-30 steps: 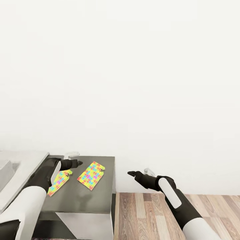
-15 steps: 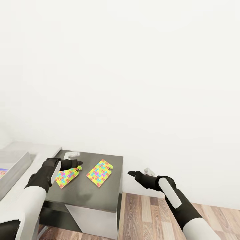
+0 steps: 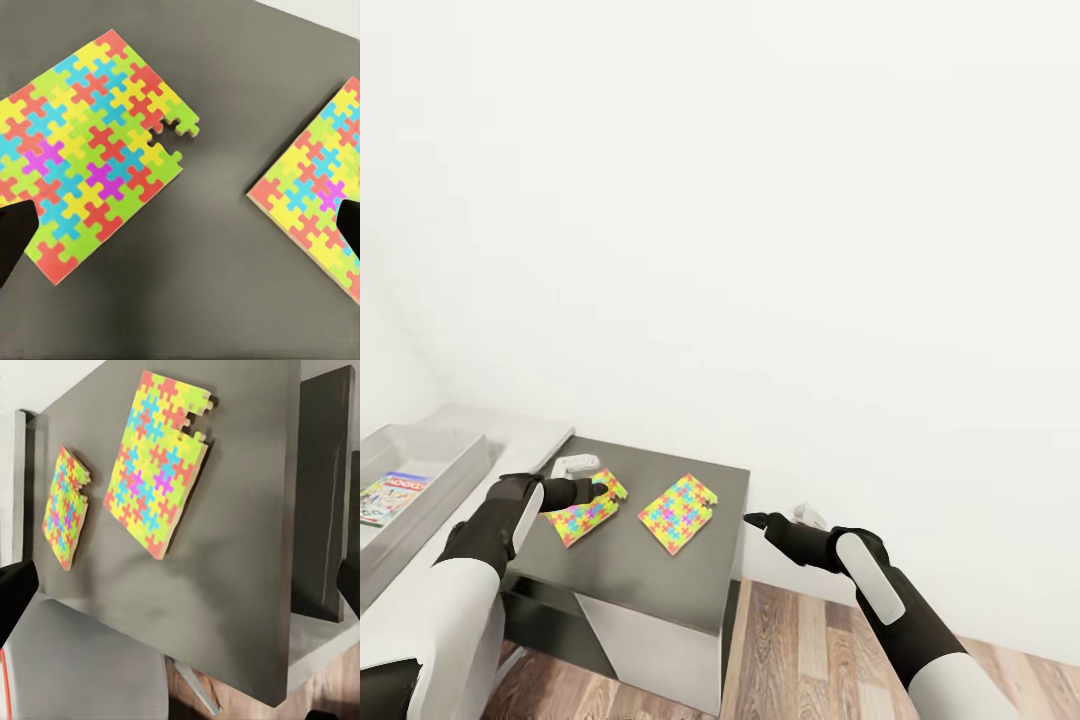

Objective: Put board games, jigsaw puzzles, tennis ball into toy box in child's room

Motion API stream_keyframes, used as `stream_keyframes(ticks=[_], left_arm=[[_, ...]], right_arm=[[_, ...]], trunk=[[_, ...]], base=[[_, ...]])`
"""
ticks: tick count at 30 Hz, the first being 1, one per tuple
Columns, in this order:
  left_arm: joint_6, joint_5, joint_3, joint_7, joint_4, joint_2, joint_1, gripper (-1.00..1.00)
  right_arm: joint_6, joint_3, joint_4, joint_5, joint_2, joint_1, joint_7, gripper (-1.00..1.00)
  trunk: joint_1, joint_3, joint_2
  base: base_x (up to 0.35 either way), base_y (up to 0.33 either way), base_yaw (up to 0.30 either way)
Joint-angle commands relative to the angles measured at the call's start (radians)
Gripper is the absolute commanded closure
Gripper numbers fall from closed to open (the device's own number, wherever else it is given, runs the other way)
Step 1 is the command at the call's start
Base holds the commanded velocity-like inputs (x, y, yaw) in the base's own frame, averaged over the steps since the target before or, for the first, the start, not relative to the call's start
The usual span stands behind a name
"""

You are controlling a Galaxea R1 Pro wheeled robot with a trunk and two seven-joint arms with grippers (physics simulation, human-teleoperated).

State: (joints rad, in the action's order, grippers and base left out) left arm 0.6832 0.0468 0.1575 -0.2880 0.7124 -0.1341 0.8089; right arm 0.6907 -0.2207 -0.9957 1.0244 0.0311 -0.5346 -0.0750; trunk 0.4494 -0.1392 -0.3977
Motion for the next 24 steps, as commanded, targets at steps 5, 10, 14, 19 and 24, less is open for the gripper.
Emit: stream_keyframes(ticks=[5, 10, 14, 19, 24], left_arm=[[0.004, 0.005, 0.004, -0.007, 0.001, 0.001, 0.001, -1.00], [0.005, 0.005, 0.004, -0.007, 0.001, 0.001, 0.001, -1.00], [0.004, 0.005, 0.004, -0.007, 0.001, 0.001, 0.001, -1.00], [0.004, 0.005, 0.004, -0.007, 0.001, 0.002, 0.001, -1.00], [0.005, 0.005, 0.004, -0.007, 0.001, 0.001, 0.001, -1.00]], right_arm=[[0.001, -0.002, -0.001, 0.009, 0.001, -0.001, -0.008, -1.00], [0.001, -0.001, -0.001, 0.009, 0.001, -0.001, -0.008, -1.00], [0.001, -0.001, -0.001, 0.009, 0.001, -0.001, -0.008, -1.00], [0.001, 0.000, -0.001, 0.009, 0.001, -0.001, -0.008, -1.00], [-0.002, 0.000, -0.001, 0.009, 0.001, -0.001, -0.008, -1.00]], trunk=[[0.001, -0.006, -0.002], [0.001, -0.008, -0.002], [0.001, -0.008, -0.002], [0.001, -0.008, -0.002], [0.001, -0.008, -0.002]], base=[[0.000, -0.002, 0.187], [0.000, 0.000, 0.062], [0.000, 0.000, 0.017], [0.000, -0.035, -0.075], [0.000, -0.157, -0.208]])
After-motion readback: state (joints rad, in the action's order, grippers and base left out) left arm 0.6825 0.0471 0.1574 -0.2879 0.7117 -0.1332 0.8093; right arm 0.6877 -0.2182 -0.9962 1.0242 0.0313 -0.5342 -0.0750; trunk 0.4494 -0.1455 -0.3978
